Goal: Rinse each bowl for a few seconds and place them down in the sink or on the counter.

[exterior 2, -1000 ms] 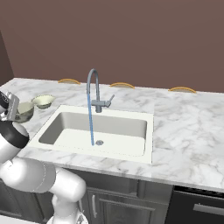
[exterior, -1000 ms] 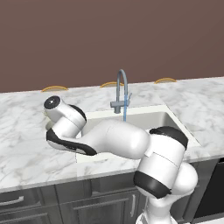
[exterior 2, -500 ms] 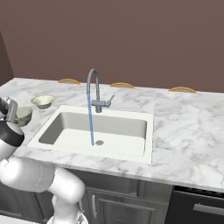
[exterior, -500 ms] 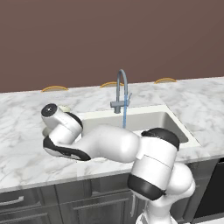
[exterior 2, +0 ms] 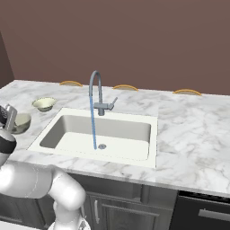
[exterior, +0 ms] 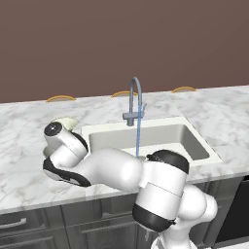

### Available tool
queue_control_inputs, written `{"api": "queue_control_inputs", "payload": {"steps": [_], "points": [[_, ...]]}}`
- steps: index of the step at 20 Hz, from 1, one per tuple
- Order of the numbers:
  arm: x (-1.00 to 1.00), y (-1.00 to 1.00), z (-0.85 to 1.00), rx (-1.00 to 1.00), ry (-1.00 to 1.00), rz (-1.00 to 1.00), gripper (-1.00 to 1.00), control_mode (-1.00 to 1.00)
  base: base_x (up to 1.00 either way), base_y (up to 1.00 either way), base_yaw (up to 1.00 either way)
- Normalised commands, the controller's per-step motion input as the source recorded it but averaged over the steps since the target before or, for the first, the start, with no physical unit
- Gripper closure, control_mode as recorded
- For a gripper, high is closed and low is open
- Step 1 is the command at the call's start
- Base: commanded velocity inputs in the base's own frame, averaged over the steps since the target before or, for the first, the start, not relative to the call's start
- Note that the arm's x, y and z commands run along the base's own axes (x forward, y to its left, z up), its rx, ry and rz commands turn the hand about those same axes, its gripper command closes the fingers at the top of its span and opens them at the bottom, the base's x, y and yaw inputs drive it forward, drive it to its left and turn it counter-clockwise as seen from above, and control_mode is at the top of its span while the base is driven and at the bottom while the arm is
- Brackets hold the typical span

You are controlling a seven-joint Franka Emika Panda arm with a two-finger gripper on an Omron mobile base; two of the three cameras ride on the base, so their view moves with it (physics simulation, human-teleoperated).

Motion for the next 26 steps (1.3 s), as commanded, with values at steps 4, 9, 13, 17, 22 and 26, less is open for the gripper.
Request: {"api": "queue_control_inputs", "payload": {"steps": [4,9,13,17,22,26], "points": [[0.00,0.14,-0.21,0.05,0.00,0.00,1.00,-1.00,0.00,0.00,0.00],[0.00,0.09,-0.20,0.06,0.00,0.00,1.00,-1.00,0.00,0.00,0.00],[0.00,0.08,-0.22,0.06,0.00,0.00,1.00,-1.00,0.00,0.00,0.00],[0.00,0.07,-0.25,0.06,0.00,0.00,1.00,-1.00,0.00,0.00,0.00],[0.00,0.07,-0.25,0.06,0.00,0.00,1.00,-1.00,0.00,0.00,0.00],[0.00,0.06,-0.22,0.05,0.00,0.00,1.00,-1.00,0.00,0.00,0.00]]}}
